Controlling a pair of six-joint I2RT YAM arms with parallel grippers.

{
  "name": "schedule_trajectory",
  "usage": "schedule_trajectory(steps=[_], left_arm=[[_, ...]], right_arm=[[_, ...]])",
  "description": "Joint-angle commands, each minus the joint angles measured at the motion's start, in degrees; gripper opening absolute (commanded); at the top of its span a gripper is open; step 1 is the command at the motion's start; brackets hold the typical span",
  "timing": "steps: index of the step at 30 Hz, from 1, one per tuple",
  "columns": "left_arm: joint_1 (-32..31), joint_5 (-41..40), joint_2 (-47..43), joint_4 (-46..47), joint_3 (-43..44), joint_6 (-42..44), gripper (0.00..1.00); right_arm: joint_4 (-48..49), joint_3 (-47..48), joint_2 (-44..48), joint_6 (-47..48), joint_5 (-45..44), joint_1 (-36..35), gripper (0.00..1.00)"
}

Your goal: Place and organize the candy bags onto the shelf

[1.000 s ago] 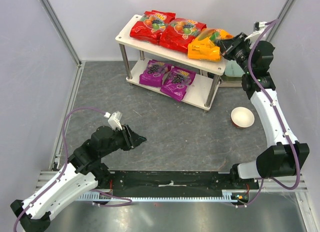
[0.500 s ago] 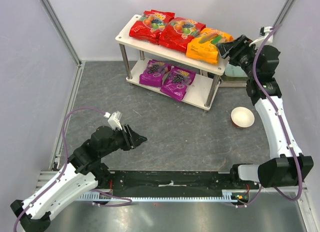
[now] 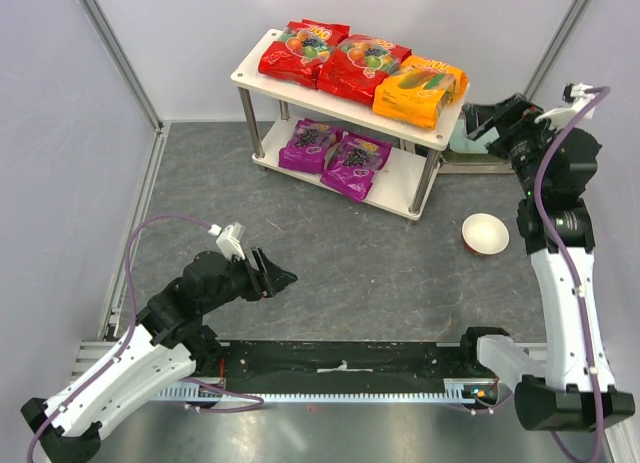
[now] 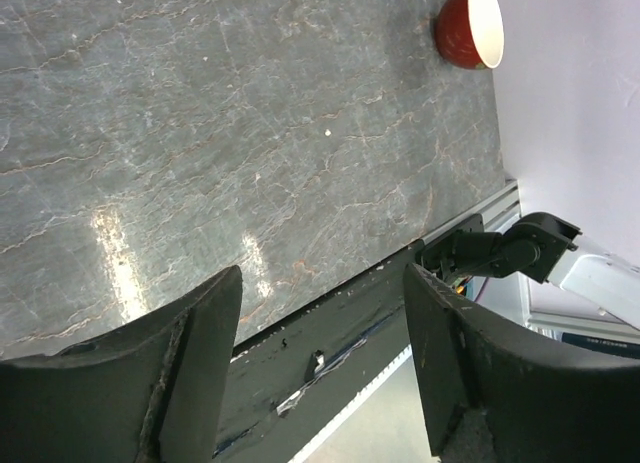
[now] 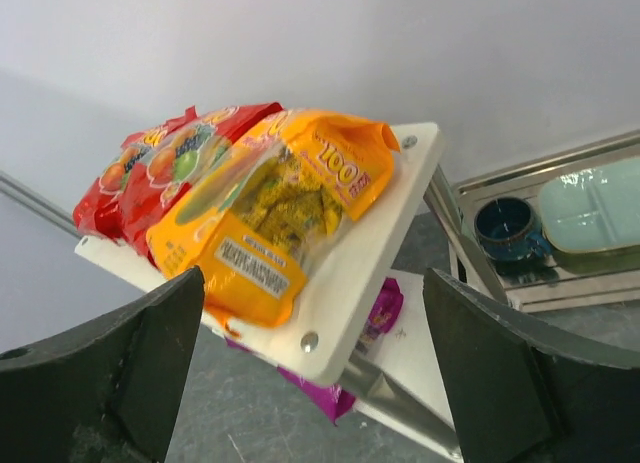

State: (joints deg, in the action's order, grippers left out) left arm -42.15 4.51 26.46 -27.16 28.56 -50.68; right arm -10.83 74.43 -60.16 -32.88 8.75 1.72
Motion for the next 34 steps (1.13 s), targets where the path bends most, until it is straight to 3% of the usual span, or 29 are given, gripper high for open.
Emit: schedule_trajectory(steps=[1,19,25,34], left_arm=[[-0.1,-2.1,0.9,-1.1,2.7,0.9,0.75],[-0.1,-4.3,10.8,-2.0,7.0,5.8,0.88],[-0.1,-6.4,11.2,-1.9,6.4,5.1,0.89],[-0.1,-7.1,11.3,-1.9,6.1,4.1,0.91]], right_arm=[[-4.5,-3.2,7.5,1.9,-0.8,0.1,0.98],[-18.6,-34.7,34.8,2.9,-2.7,0.1,0.98],[-21.2,-40.0,38.5,3.0,-3.7,0.1,0.98],[-21.2,-39.3,37.4,3.3,-3.7,0.1,0.98]])
